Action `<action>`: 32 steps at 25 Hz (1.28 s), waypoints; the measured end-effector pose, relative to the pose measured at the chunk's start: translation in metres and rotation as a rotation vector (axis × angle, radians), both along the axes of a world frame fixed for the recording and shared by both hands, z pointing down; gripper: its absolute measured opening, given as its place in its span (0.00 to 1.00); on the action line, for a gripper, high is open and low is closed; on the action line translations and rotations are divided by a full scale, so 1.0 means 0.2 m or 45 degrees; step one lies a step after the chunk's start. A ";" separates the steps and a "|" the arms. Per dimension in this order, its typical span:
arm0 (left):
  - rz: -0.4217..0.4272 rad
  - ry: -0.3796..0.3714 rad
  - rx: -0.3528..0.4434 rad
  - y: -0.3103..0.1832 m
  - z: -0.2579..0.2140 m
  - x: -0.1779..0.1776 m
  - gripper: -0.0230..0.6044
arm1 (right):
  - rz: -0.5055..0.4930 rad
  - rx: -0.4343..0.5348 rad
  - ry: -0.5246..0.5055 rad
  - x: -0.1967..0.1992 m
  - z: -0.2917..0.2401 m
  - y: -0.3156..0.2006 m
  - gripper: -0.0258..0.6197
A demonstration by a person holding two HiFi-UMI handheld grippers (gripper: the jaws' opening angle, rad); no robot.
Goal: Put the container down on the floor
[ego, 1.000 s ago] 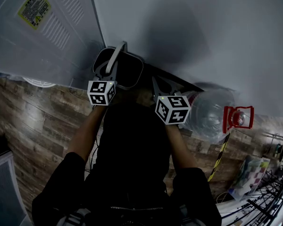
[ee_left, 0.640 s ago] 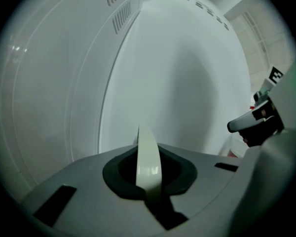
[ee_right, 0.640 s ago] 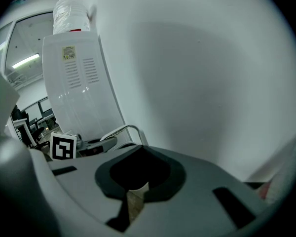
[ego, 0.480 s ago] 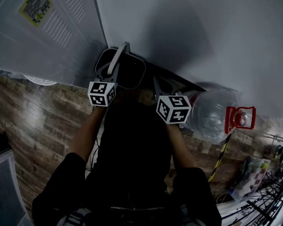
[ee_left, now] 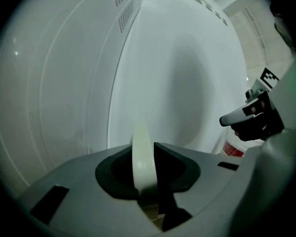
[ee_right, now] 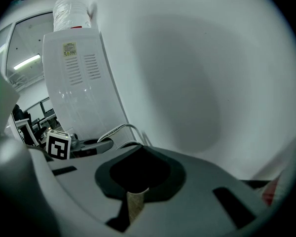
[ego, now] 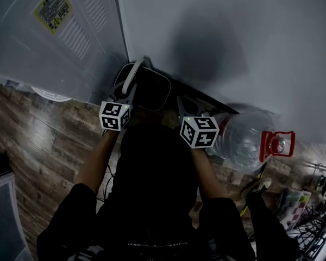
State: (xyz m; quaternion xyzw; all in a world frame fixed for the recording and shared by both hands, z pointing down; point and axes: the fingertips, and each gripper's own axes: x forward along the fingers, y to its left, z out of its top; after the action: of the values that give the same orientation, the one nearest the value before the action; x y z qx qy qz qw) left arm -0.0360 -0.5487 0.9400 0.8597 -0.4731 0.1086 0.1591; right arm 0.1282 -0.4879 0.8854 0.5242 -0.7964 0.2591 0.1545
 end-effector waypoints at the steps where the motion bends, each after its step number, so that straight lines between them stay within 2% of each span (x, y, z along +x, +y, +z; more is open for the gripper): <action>1: -0.004 -0.005 -0.001 0.00 0.00 -0.01 0.19 | -0.004 0.001 0.002 0.00 0.00 0.00 0.06; 13: -0.116 -0.028 0.027 0.12 -0.09 -0.20 0.21 | -0.037 0.004 -0.043 -0.08 -0.01 -0.02 0.06; 23: -0.095 -0.032 0.039 0.18 -0.15 -0.20 0.12 | -0.073 0.005 -0.078 -0.15 -0.01 -0.04 0.06; 27: -0.116 -0.067 0.052 0.18 -0.18 -0.23 0.06 | -0.079 0.014 -0.071 -0.17 -0.01 -0.05 0.05; 32: -0.109 -0.085 0.070 0.17 -0.25 -0.23 0.06 | -0.067 0.058 -0.044 -0.16 -0.06 -0.08 0.05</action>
State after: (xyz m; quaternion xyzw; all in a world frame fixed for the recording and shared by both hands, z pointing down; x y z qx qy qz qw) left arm -0.0820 -0.5152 0.8890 0.8386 -0.5173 0.1172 0.1240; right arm 0.0953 -0.5033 0.8731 0.5019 -0.8181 0.2460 0.1355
